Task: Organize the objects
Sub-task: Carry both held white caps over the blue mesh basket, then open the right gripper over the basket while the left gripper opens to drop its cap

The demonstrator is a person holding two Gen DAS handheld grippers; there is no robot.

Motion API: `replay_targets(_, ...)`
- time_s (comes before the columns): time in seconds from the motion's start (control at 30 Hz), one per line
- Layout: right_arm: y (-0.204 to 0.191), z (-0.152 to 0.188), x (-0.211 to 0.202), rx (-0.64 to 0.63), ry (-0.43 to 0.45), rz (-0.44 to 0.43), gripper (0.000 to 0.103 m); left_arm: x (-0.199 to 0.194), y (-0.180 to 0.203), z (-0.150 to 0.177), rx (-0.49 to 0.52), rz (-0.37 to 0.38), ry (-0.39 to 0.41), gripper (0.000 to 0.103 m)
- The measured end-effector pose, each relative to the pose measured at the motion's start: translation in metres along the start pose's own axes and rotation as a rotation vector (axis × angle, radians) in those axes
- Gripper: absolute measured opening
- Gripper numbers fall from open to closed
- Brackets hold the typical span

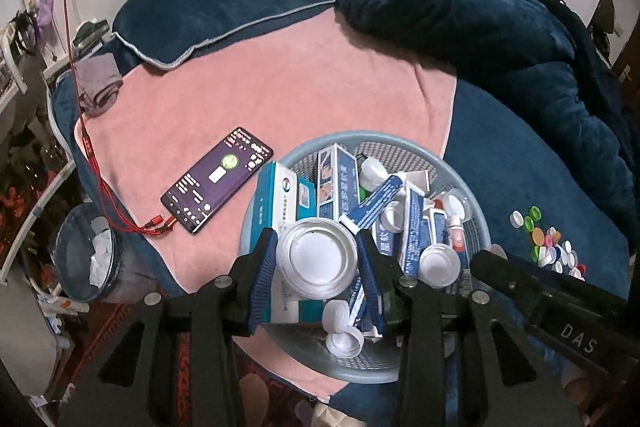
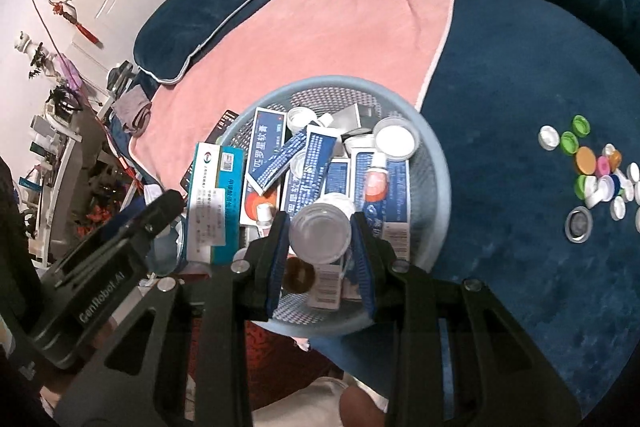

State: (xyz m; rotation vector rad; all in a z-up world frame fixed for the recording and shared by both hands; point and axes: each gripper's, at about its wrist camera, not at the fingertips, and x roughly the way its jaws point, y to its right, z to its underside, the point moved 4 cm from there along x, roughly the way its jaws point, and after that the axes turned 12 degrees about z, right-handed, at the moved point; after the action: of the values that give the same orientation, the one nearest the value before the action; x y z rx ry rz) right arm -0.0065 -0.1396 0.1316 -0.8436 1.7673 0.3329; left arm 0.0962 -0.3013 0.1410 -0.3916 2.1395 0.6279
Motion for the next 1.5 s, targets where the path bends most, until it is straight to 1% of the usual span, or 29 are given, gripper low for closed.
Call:
replay_targets(0.1,-0.003,-0.002,0.008,-0.003,-0.007,-0.012,0.033,0.01,-0.005,0.001,-0.005,0.003,-0.02,0.041)
replay_targets(0.23,-0.008,-0.008,0.02,0.01,-0.007,-0.048,0.033,0.028,-0.006,0.001,0.014,-0.014,-0.043,0.041)
replay_targets(0.37,-0.012,-0.013,0.03,0.034,-0.019,-0.079,0.033,0.035,-0.005,0.001,0.024,-0.025,-0.04,0.041)
replay_targets(0.43,-0.016,-0.014,0.035,0.041,-0.033,-0.096,0.033,0.035,-0.005,-0.001,0.021,-0.019,-0.036,0.041)
replay_targets(0.6,-0.019,-0.015,0.041,0.033,-0.047,-0.087,0.034,0.038,-0.01,-0.002,0.021,-0.022,-0.032,0.041)
replay_targets(0.63,-0.019,-0.015,0.041,0.029,-0.05,-0.076,0.034,0.038,-0.01,-0.002,0.025,-0.03,-0.03,0.043)
replay_targets(0.7,-0.018,-0.015,0.038,0.014,-0.039,-0.038,0.043,0.035,-0.012,-0.003,0.03,-0.049,-0.023,0.052)
replay_targets(0.73,-0.017,-0.016,0.037,0.006,-0.027,-0.02,0.045,0.033,-0.015,-0.003,0.024,-0.07,-0.019,0.064)
replay_targets(0.77,-0.015,-0.016,0.035,-0.001,-0.017,-0.003,0.05,0.032,-0.018,-0.002,0.015,-0.081,-0.02,0.074)
replay_targets(0.8,-0.012,-0.016,0.032,-0.008,-0.008,0.019,0.058,0.03,-0.021,-0.002,0.0,-0.079,-0.023,0.077)
replay_targets(0.83,-0.01,-0.016,0.031,-0.01,-0.006,0.031,0.062,0.029,-0.025,-0.001,-0.02,-0.066,-0.03,0.081)
replay_targets(0.87,-0.008,-0.016,0.03,-0.009,-0.006,0.038,0.072,0.028,-0.028,0.0,-0.04,-0.053,-0.038,0.086)
replay_targets(0.9,-0.006,-0.015,0.03,-0.008,-0.005,0.04,0.08,0.027,-0.03,0.001,-0.048,-0.05,-0.041,0.089)
replay_targets(0.93,-0.003,-0.014,0.029,-0.004,-0.009,0.035,0.083,0.025,-0.032,0.002,-0.052,-0.053,-0.04,0.093)
replay_targets(0.97,-0.002,-0.013,0.029,-0.001,-0.014,0.032,0.089,0.024,-0.032,0.002,-0.05,-0.059,-0.04,0.096)
replay_targets(1.0,0.0,-0.011,0.029,0.0,-0.02,0.027,0.094,0.023,-0.033,0.004,-0.044,-0.071,-0.044,0.096)
replay_targets(1.1,-0.001,-0.006,0.031,-0.013,-0.038,0.033,0.098,0.023,-0.031,0.009,-0.016,-0.111,-0.06,0.097)
replay_targets(1.2,-0.003,-0.001,0.033,-0.029,-0.046,0.048,0.098,0.023,-0.03,0.012,0.0,-0.134,-0.07,0.097)
replay_targets(1.5,-0.004,0.002,0.033,-0.051,-0.051,0.051,0.099,0.024,-0.035,0.011,-0.001,-0.149,-0.083,0.099)
